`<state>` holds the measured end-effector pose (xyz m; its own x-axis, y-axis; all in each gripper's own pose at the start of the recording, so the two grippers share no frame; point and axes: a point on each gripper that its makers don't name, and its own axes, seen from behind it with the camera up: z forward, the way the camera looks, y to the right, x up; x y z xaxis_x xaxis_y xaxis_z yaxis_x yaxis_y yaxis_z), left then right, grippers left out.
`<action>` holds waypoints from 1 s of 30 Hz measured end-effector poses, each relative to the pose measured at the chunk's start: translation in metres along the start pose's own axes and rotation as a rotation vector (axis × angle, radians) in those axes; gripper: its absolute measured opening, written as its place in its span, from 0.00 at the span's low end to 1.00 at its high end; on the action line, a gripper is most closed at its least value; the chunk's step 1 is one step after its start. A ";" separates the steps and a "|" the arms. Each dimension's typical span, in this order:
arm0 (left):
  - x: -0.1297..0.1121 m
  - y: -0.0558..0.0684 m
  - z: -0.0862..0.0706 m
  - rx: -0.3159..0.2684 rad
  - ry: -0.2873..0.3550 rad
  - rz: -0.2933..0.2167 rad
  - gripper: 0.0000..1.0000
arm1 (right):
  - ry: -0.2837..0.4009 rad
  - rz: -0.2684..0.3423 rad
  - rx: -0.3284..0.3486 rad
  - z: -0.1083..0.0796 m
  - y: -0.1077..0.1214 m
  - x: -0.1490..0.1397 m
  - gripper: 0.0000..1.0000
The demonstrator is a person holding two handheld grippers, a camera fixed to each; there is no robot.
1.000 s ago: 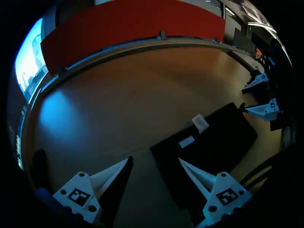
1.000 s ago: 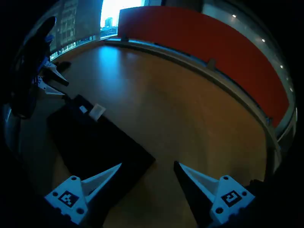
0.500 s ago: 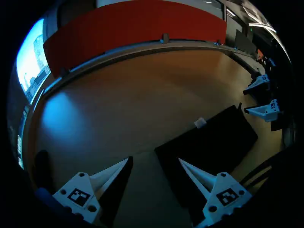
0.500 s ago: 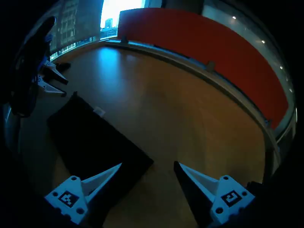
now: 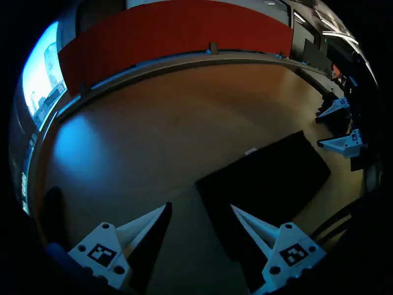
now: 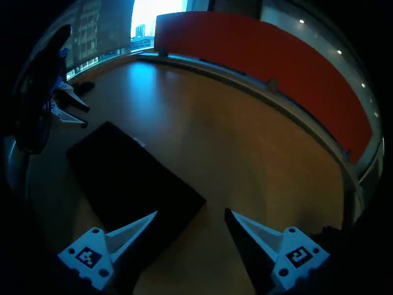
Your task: Fold towel
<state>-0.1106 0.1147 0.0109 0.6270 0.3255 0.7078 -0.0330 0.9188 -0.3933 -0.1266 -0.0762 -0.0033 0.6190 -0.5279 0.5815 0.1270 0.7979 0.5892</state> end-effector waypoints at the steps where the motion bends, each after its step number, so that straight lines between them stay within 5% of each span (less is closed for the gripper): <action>1: -0.002 0.001 -0.001 -0.001 -0.001 -0.004 0.77 | 0.001 0.003 0.001 -0.002 -0.002 -0.002 0.96; 30: -0.056 0.019 -0.031 0.005 -0.022 -0.109 0.77 | -0.010 0.045 0.030 -0.037 -0.038 -0.042 0.96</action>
<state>-0.1218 0.1074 -0.0547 0.6102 0.2284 0.7586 0.0304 0.9501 -0.3105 -0.1285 -0.0735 -0.0711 0.6160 -0.4947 0.6130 0.0759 0.8119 0.5789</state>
